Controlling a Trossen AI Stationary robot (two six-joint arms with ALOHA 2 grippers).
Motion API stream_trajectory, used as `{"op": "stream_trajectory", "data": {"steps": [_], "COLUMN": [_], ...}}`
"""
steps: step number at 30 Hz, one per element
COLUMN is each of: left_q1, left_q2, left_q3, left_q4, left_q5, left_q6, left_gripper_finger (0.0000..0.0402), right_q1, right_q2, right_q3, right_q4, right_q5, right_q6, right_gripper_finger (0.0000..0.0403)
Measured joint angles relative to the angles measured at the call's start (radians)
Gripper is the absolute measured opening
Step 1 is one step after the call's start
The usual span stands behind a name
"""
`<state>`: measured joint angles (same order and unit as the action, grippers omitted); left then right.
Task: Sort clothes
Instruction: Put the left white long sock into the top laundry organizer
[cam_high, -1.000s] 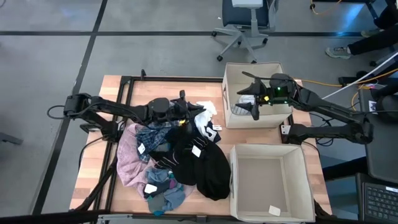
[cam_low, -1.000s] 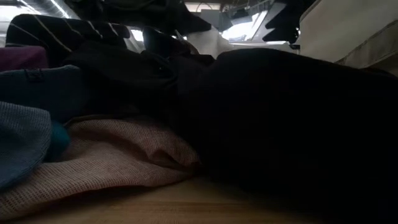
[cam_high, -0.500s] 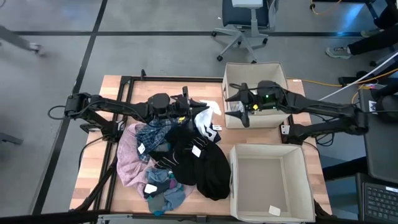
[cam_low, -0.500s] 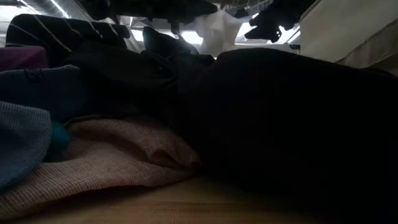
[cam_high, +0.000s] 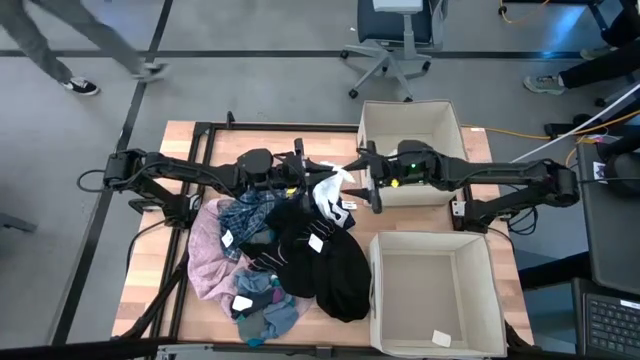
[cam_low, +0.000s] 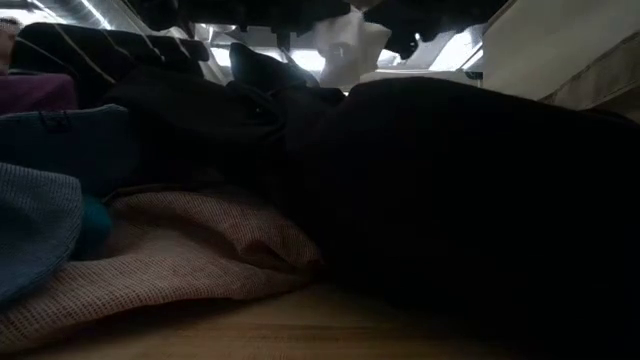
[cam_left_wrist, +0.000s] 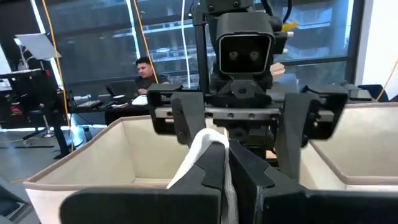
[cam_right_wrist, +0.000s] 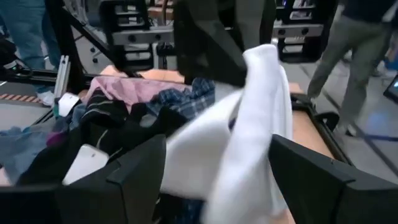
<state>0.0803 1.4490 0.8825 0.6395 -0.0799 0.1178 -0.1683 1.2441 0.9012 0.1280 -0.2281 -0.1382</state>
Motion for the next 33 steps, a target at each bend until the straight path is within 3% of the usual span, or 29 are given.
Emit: {"op": "stream_trajectory", "data": {"steps": [3,6,13,15,22,28,33], "left_q1": [0.0,0.0,0.0,0.0,0.0,-0.001,-0.014], "left_q2": [0.0,0.0,0.0,0.0,-0.012,-0.152,-0.302], "left_q3": [0.0,0.0,0.0,0.0,0.0,0.0,0.0], "left_q4": [-0.002,-0.002,-0.002,-0.002,-0.067,-0.307,-0.542], "left_q5": [0.0,0.0,0.0,0.0,0.0,-0.001,-0.023], "left_q6": [0.003,0.003,-0.068,-0.062,-0.061,-0.068,-0.104], "left_gripper_finger": [0.0008,0.0009,0.001,0.0013,0.0077,0.0136,0.015], "right_q1": [0.007,0.007,0.004,0.004,0.004,0.004,0.004], "right_q2": [0.033,0.051,0.057,0.057,0.04,-0.068,-0.208], "right_q3": [0.0,0.0,0.0,0.0,0.0,0.0,0.0], "right_q4": [0.065,0.114,0.106,0.106,0.081,-0.029,-0.174], "right_q5": [0.0,0.002,0.019,0.015,0.057,0.125,0.23], "right_q6": [-0.003,-0.018,-0.053,-0.078,-0.08,-0.106,-0.136], "right_gripper_finger": [0.0265,0.0222,0.0049,0.0017,0.0052,0.0024,0.0016]}}
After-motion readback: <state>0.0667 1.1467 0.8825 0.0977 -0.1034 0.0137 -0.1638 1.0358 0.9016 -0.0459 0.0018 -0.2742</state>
